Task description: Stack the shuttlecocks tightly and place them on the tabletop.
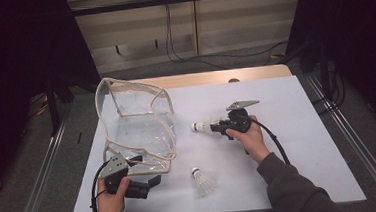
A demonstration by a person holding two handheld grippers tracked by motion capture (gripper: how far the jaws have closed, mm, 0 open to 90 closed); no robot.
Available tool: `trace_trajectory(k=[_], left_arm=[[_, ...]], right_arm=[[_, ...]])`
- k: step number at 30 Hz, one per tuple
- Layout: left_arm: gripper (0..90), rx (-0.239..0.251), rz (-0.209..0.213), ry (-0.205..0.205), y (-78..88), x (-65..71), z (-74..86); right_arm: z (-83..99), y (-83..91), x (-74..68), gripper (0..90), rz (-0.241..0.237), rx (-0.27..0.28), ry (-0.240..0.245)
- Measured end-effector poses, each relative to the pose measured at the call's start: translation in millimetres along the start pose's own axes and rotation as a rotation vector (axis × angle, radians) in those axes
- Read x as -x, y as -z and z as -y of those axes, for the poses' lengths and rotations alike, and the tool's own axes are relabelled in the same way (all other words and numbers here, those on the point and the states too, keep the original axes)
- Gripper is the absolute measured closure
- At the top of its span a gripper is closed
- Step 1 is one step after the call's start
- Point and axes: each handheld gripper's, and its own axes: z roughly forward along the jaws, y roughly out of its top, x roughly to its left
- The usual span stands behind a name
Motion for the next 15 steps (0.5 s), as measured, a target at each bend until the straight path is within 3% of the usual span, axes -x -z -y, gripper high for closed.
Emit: trace_trajectory(k=[15], left_arm=[[1.2,-0.001,0.000,-0.001,0.2,0.2,0.1]], right_arm=[[5.1,18.4,1.6,56.1,0.042,-0.016,0.034]])
